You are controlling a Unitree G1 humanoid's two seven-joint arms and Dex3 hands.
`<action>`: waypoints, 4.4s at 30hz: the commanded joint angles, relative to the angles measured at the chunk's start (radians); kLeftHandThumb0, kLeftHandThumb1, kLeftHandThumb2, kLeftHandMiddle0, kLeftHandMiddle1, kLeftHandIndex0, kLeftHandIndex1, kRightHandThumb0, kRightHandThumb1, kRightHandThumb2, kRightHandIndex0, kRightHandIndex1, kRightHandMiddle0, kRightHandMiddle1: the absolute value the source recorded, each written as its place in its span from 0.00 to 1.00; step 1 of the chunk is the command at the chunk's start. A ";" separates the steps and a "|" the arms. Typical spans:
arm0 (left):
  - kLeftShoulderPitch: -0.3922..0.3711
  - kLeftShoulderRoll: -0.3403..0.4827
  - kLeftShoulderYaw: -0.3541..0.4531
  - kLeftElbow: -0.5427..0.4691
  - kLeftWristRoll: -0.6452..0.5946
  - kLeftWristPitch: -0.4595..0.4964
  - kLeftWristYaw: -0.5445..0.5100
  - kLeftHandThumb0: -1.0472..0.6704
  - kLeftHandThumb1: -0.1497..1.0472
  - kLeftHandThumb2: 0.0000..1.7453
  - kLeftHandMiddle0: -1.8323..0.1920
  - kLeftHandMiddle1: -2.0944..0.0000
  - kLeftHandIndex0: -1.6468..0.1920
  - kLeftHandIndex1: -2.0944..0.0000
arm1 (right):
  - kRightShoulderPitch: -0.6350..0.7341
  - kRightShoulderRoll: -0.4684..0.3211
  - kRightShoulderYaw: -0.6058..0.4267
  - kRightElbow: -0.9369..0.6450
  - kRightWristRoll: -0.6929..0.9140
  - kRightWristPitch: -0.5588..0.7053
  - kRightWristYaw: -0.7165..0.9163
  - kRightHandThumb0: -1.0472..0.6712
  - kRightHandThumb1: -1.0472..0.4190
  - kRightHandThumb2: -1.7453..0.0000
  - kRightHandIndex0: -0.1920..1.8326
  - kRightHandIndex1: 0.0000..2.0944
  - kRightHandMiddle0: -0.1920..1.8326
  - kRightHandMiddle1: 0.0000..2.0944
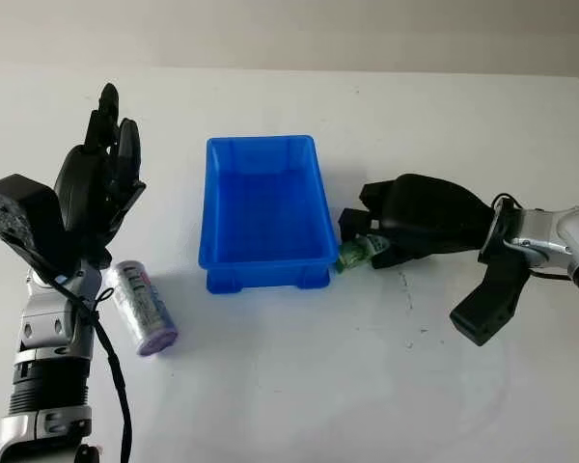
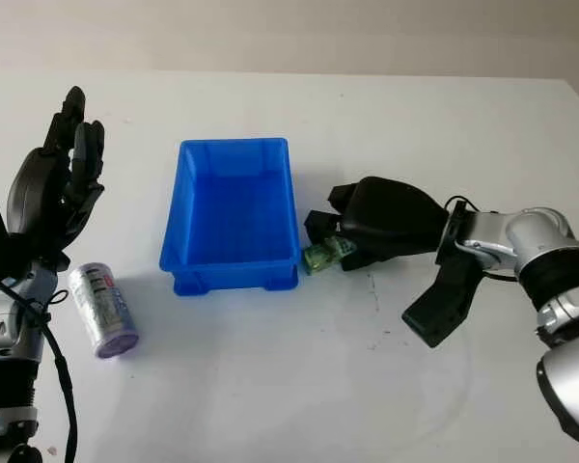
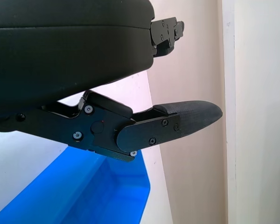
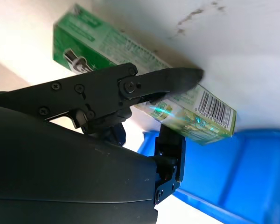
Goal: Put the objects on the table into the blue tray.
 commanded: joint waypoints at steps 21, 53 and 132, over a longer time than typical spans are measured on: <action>-0.018 0.006 0.006 0.018 -0.004 -0.016 -0.006 0.18 1.00 0.36 0.98 0.97 0.98 0.97 | -0.187 0.029 -0.089 0.199 0.205 0.196 0.001 0.34 0.00 0.94 0.59 1.00 0.47 1.00; 0.008 -0.023 -0.012 -0.004 0.004 -0.019 0.035 0.18 1.00 0.37 0.99 0.97 0.99 0.97 | -0.245 0.330 -0.140 0.009 0.365 -0.001 -0.026 0.30 0.00 0.87 0.67 1.00 0.52 1.00; 0.026 -0.002 0.006 -0.009 -0.001 -0.024 0.002 0.18 1.00 0.36 0.98 0.98 0.98 0.98 | 0.469 0.565 -0.758 -0.722 1.250 0.987 0.690 0.17 0.00 0.59 0.00 0.00 0.00 0.00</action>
